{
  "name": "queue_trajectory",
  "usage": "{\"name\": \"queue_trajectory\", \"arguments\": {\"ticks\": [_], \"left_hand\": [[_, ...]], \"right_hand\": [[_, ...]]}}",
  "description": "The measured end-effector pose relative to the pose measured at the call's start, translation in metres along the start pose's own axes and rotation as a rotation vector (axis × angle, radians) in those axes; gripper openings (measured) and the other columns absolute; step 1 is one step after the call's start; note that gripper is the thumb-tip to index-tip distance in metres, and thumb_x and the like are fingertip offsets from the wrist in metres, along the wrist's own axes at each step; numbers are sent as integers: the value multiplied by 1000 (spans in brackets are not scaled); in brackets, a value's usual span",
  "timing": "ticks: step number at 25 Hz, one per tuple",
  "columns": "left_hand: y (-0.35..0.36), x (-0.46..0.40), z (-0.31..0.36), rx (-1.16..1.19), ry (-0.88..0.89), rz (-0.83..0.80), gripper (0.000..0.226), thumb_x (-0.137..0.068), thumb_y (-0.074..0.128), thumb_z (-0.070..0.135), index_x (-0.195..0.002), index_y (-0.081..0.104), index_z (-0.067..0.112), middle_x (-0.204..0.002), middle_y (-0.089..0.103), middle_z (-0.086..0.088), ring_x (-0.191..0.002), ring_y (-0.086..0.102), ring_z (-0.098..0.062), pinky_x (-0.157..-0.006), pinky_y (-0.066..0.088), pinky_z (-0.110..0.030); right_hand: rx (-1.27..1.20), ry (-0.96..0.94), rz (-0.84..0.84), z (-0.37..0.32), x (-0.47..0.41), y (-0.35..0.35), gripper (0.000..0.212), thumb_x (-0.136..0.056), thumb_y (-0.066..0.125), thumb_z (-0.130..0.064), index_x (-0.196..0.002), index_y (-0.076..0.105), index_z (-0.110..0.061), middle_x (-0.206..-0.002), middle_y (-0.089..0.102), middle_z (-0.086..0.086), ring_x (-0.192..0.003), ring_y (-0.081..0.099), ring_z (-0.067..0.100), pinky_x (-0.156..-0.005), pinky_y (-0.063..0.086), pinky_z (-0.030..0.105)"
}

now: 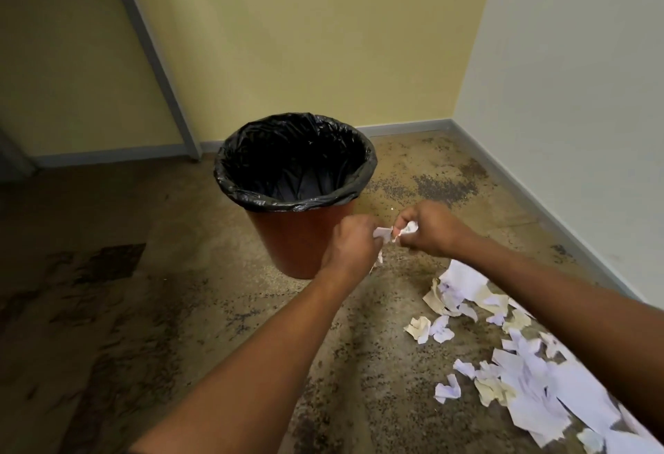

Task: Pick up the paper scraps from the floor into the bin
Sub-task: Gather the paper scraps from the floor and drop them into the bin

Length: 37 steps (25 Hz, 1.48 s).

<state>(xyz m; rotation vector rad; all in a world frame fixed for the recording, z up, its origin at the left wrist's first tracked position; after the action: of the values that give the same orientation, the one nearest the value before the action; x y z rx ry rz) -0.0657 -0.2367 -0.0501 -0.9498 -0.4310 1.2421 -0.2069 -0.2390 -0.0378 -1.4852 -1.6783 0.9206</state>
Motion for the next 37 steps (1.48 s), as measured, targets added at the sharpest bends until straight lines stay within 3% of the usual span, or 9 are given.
{"name": "queue_trajectory", "arguments": {"ticks": [5,10,16,19,22,25,28,31,37], "left_hand": [[-78,1,35,-78,218,309,11,-94,59,15,-97,70,12,-86,59,-6,-75,58,-26,-61,53,-43],[-134,-18,1,53,37,453,13,-95,58,21,-96,71,24,-92,62,-1,-80,57,-17,-66,49,-38],[-133,-33,-49,50,-174,364,37,-95,53,6,-128,60,21,-119,60,-7,-102,58,-25,-78,47,-36],[-126,-38,-58,65,-224,286,50,-95,55,3,-142,52,20,-135,56,-10,-120,57,-28,-94,49,-40],[-124,-37,-54,-36,-210,256,58,-92,61,1,-145,48,19,-138,54,-10,-125,54,-29,-99,47,-41],[-122,-30,-26,-147,-52,340,51,-93,60,1,-141,53,18,-131,57,-8,-119,53,-28,-91,51,-42],[-98,-15,25,-272,325,440,33,-89,68,7,-121,67,16,-107,63,-5,-95,52,-24,-64,50,-37],[-39,-5,43,-245,477,245,39,-89,63,3,-124,65,20,-106,60,-3,-89,55,-22,-60,49,-35],[101,3,-37,-278,36,-403,57,-93,56,6,-144,47,27,-153,37,-5,-132,49,-31,-102,47,-39]], "right_hand": [[-87,-60,130,-69,1,-65,8,-82,75,-16,-80,70,-21,-72,69,-7,-58,69,7,-42,40,9],[-151,-150,313,-123,-28,-60,5,-80,74,-20,-84,72,-20,-90,70,-5,-90,63,13,-73,40,22],[-187,-159,289,-140,-74,-17,37,-77,79,-19,-112,65,-17,-115,65,-3,-108,58,15,-79,34,15],[-158,-151,220,-136,-78,-10,60,-74,82,-19,-128,56,-17,-133,58,2,-124,52,19,-100,42,28],[-139,-143,229,-126,-73,-19,59,-76,80,-15,-130,55,-19,-135,56,2,-124,52,21,-104,45,38],[-76,-159,250,-104,-59,-38,55,-78,78,-13,-129,57,-18,-133,59,3,-118,57,21,-98,48,35],[34,-153,222,-59,-36,-45,56,-76,80,-17,-128,58,-17,-131,60,5,-117,57,23,-99,46,36],[110,-59,105,11,-12,-22,59,-75,81,-19,-129,57,-18,-133,58,6,-116,56,23,-98,45,36],[264,212,-250,152,24,57,79,-73,82,-18,-141,41,-13,-143,45,15,-130,45,31,-103,36,33]]}}
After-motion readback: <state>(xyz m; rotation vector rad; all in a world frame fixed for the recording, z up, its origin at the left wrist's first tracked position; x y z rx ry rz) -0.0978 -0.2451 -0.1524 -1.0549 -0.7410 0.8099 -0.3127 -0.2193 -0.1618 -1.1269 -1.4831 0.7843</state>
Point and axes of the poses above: each hand's wrist, its own x-axis away from the middle knuckle, its own y-axis out of the palm, z = x × y, the point moved 6 cm from there along -x, towards the middle knuckle
